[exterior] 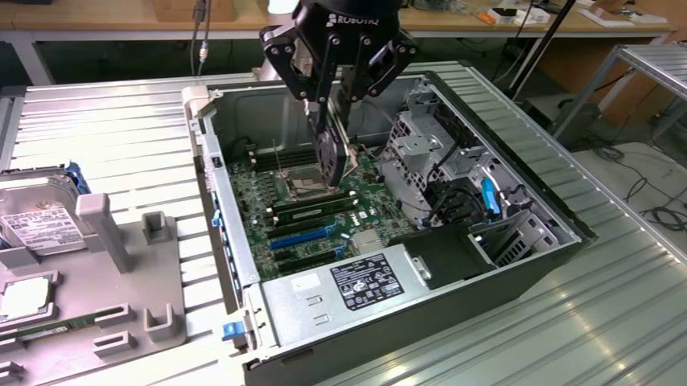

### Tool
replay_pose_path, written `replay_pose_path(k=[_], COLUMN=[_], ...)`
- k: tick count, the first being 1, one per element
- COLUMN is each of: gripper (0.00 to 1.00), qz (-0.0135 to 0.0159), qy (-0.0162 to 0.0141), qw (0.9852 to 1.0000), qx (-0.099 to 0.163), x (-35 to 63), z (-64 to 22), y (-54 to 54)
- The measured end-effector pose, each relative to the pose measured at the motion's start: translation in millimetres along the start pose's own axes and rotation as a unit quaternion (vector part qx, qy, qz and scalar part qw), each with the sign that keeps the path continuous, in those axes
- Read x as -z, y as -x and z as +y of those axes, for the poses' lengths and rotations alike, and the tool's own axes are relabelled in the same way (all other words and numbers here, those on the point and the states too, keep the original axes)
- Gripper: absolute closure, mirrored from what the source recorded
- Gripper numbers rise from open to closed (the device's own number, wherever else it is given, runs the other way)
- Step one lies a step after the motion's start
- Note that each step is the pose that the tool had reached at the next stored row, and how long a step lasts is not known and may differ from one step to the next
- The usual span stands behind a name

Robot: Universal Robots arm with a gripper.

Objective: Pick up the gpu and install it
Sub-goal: 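Pick up the gpu and move the gpu toward the slot, then insert the gpu into the slot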

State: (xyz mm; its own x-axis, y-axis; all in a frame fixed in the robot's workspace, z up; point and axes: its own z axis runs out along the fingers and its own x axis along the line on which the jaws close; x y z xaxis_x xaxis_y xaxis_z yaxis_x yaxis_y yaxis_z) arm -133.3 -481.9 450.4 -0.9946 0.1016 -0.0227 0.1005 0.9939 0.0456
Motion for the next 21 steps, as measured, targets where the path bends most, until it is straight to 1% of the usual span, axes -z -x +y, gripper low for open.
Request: replay_pose_path(k=[2, 4, 13, 21], gripper=[0.73, 0.73, 0.73, 0.73], qz=[0.0000, 0.0000, 0.0000, 0.0000], qy=[0.0001, 0.0000, 0.0000, 0.0000], qw=[1.0000, 1.0000, 1.0000, 1.0000], qx=[0.000, 0.000, 0.000, 0.000], x=[-0.1, -0.2, -0.5, -0.5], z=[0.2, 0.7, 1.8, 1.9], y=[2.4, 7.4, 18.3, 18.4])
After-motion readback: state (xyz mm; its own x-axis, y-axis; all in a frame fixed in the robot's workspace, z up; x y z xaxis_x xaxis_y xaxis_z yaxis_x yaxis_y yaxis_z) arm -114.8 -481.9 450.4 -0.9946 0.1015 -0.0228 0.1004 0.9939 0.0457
